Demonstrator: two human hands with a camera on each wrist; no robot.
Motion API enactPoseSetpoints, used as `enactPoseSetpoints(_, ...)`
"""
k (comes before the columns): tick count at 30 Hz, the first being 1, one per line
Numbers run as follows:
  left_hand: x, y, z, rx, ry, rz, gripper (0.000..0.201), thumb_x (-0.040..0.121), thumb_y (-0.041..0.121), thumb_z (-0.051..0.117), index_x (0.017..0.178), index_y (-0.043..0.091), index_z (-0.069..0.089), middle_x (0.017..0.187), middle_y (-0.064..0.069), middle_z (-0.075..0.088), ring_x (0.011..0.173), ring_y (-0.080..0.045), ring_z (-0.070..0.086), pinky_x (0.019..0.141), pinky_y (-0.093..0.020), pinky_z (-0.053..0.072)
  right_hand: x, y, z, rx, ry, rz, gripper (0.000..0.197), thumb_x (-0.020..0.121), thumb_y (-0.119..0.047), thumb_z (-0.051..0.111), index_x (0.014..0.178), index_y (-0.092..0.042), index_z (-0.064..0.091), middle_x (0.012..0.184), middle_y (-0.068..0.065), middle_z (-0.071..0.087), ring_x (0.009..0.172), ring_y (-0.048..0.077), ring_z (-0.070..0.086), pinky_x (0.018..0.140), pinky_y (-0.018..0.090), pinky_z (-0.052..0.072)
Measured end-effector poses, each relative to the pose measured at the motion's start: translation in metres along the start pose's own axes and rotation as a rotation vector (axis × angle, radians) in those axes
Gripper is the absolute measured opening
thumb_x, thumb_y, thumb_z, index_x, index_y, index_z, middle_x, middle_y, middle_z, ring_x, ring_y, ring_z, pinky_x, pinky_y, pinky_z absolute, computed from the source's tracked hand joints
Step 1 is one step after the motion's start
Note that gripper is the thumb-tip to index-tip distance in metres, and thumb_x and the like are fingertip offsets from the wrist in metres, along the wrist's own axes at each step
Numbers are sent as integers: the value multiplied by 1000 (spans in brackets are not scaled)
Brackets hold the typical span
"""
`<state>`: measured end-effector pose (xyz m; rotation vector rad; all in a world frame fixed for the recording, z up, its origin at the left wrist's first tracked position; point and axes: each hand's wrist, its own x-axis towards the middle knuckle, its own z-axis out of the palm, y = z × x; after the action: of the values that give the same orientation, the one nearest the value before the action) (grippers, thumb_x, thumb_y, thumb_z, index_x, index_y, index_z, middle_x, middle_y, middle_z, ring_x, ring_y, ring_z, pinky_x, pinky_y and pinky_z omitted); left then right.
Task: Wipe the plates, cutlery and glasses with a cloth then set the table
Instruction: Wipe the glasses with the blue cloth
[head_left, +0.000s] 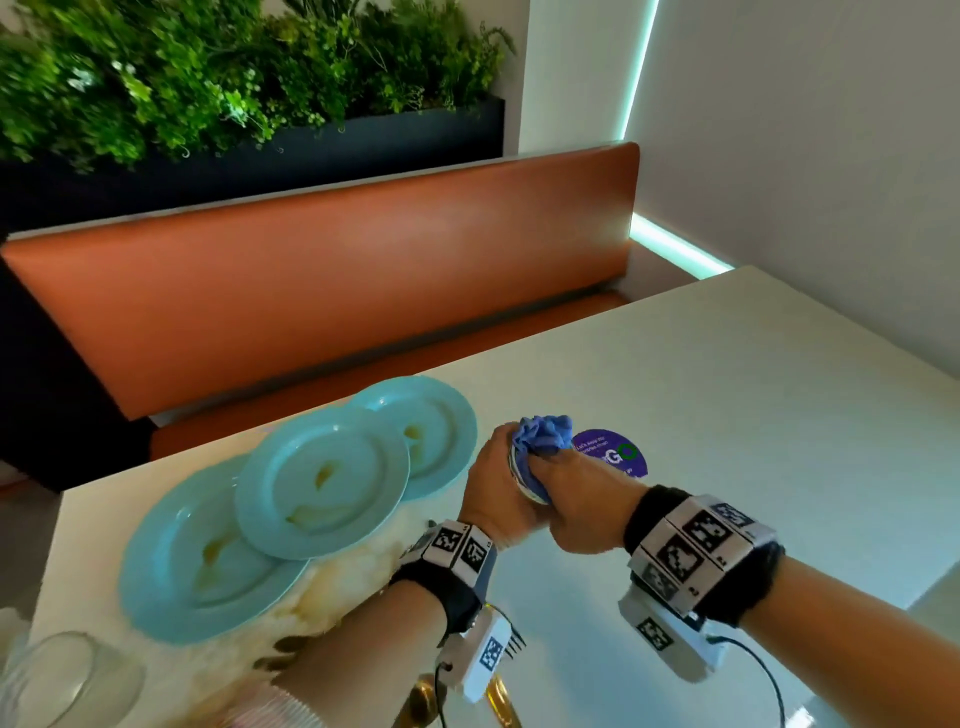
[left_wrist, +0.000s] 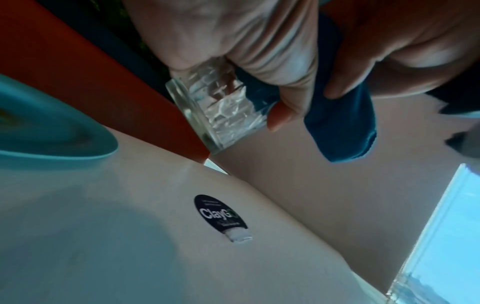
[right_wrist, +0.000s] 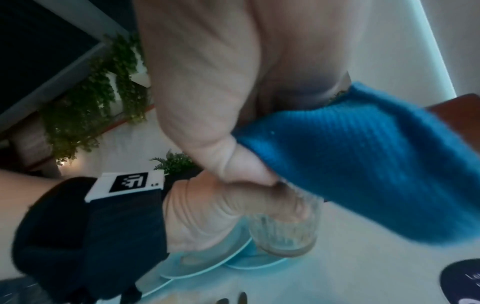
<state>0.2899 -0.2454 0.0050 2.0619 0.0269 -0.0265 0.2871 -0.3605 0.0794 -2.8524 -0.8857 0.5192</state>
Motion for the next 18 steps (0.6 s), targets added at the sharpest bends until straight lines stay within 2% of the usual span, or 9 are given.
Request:
enactPoseSetpoints(3, -42, 6, -14, -15, -18, 145, 78, 48, 31, 78, 119, 14, 48, 109, 0, 61, 101, -17, 60, 88, -27, 51, -24, -46, -3, -128, -194, 83, 28, 80, -8, 54, 108, -2, 53, 99, 12, 59, 89, 27, 58, 73, 27, 46)
enactPoseSetpoints(5, -71, 6, -25, 38, -32, 199, 77, 51, 31, 81, 120, 13, 49, 110, -1, 60, 102, -17, 58, 90, -32, 50, -42, -75, -2, -153, -253, 110, 5, 84, -4, 51, 89, -5, 49, 84, 9, 51, 75, 21, 49, 66, 21, 40)
enactPoseSetpoints(8, -119, 5, -43, 195, -86, 281, 72, 57, 26, 83, 121, 15, 51, 115, 1, 56, 106, -15, 51, 95, -28, 44, -65, -106, 11, -48, -319, 186, 27, 86, -1, 49, 61, -9, 40, 63, 4, 40, 55, 13, 37, 49, 14, 28)
enactPoseSetpoints(11, -157, 5, -58, 329, 14, 402, 46, 53, 31, 80, 91, 21, 56, 83, 11, 53, 79, -9, 51, 69, -21, 38, -86, -132, 22, 205, -238, 214, 19, 77, 3, 56, 64, -10, 51, 65, 2, 48, 59, 10, 45, 50, 16, 32)
enactPoseSetpoints(12, -166, 4, -65, 354, 20, 429, 44, 54, 30, 80, 89, 19, 56, 80, 12, 51, 77, -10, 52, 67, -20, 36, -92, -140, 24, 248, -218, 202, 23, 76, 4, 58, 62, -13, 50, 65, 1, 48, 58, 9, 46, 50, 17, 35)
enactPoseSetpoints(13, -175, 2, -71, 375, -7, 429, 51, 56, 29, 81, 99, 16, 57, 86, 9, 54, 86, -13, 56, 72, -19, 36, -98, -149, 27, 238, -228, 171, 24, 77, 3, 58, 62, -14, 49, 65, 1, 48, 59, 10, 46, 51, 17, 36)
enactPoseSetpoints(15, -191, -1, -84, 358, -117, 364, 78, 57, 27, 85, 125, 13, 49, 114, 2, 57, 110, -15, 52, 92, -21, 40, -107, -167, 38, 34, -292, 133, 19, 82, -4, 57, 67, -10, 47, 64, 0, 44, 62, 15, 45, 55, 18, 36)
enactPoseSetpoints(16, -198, -2, -89, 344, -180, 343, 84, 55, 25, 85, 129, 14, 46, 119, 1, 56, 112, -15, 51, 96, -25, 43, -112, -175, 45, -103, -316, 116, 21, 86, -7, 55, 67, -8, 45, 62, -1, 40, 60, 16, 40, 58, 20, 35)
enactPoseSetpoints(18, -210, -1, -95, 350, -290, 349, 85, 53, 20, 85, 128, 17, 44, 118, 1, 56, 106, -15, 54, 89, -29, 50, -122, -188, 55, -251, -372, 68, 19, 92, -9, 49, 74, -4, 53, 64, 2, 40, 53, 12, 27, 60, 19, 33)
